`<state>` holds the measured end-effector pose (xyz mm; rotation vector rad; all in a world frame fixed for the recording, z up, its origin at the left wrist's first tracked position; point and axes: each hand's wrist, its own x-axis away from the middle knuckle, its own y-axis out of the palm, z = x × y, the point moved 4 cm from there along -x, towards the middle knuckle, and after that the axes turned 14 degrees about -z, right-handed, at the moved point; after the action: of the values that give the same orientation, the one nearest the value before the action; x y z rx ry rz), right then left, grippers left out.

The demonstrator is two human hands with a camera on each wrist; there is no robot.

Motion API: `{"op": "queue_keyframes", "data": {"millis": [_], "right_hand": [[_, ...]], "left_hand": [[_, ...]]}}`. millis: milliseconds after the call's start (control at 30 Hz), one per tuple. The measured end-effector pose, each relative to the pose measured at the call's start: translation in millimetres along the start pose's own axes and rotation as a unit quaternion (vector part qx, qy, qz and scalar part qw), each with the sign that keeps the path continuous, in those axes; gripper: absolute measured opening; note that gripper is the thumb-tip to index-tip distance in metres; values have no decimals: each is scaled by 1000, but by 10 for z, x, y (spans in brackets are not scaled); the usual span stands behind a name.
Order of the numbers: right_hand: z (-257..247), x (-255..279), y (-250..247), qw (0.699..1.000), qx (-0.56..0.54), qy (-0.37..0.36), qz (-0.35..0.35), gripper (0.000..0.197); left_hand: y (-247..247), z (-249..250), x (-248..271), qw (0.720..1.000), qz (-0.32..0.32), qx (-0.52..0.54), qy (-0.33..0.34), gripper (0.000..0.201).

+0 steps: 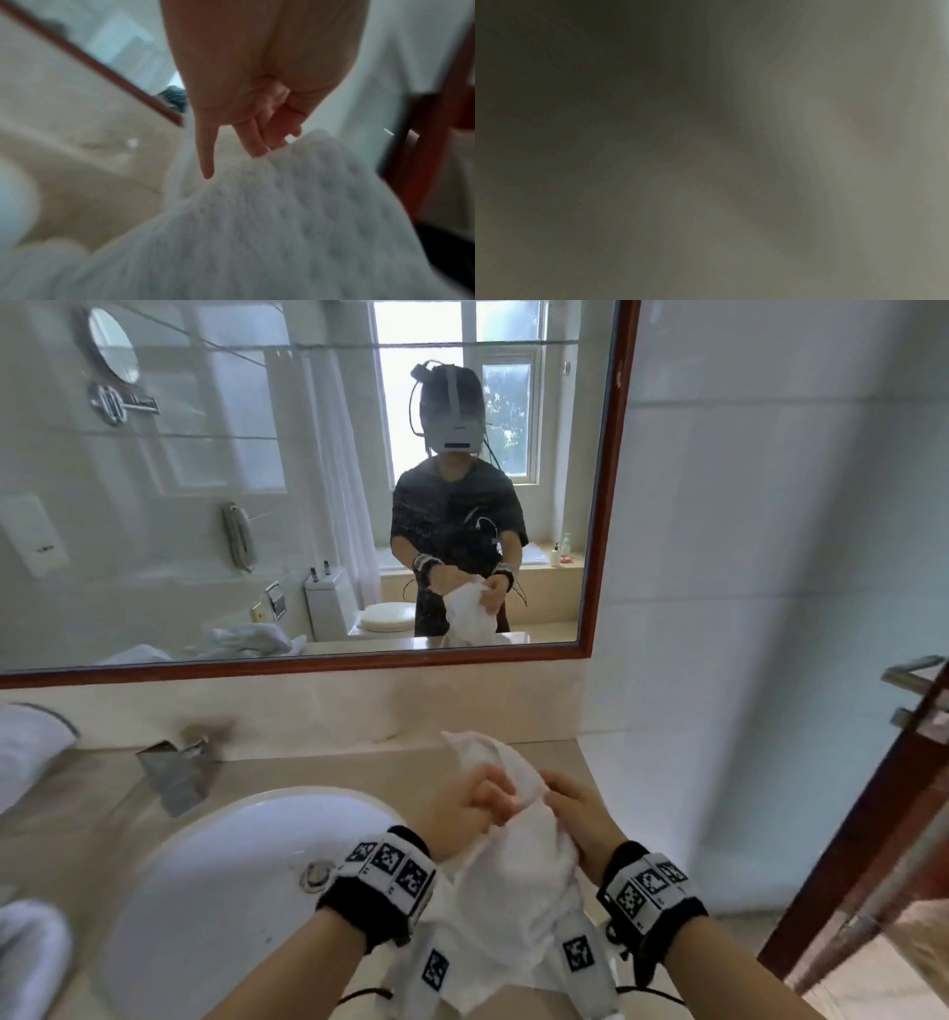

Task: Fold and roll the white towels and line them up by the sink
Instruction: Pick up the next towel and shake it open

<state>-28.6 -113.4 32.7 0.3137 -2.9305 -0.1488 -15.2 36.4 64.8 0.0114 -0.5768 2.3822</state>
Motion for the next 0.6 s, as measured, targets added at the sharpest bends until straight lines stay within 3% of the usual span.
{"op": "queue_keyframes", "data": {"millis": [67,100,200,267,333,400,500,600], "right_hand": [[3,217,-24,999,-43,-28,-10,28],[6,331,-29,998,-49,-38,-20,30],[88,628,42,996,-34,-36,-74,33],[142,783,148,993,-23,-20,-118,37],[158,914,256,988,-41,2,-147,47],[92,1048,333,989,-32,18,-143,56],[-94,1224,404,996,47,-11,-70,37],[-210,1341,471,998,20,-53,4,23]], "left_hand": [[-2,-144,135,976,76,186,-87,13],[24,-182,211,962,84,227,-126,12],[259,-74,379,954,55,264,-133,48],[455,51,403,967,64,222,-105,61],[598,123,425,989,82,60,-108,69],[705,213,514,991,89,-49,-83,62],[836,424,706,993,86,-70,-34,42],[831,617,920,993,106,-23,56,29]]}}
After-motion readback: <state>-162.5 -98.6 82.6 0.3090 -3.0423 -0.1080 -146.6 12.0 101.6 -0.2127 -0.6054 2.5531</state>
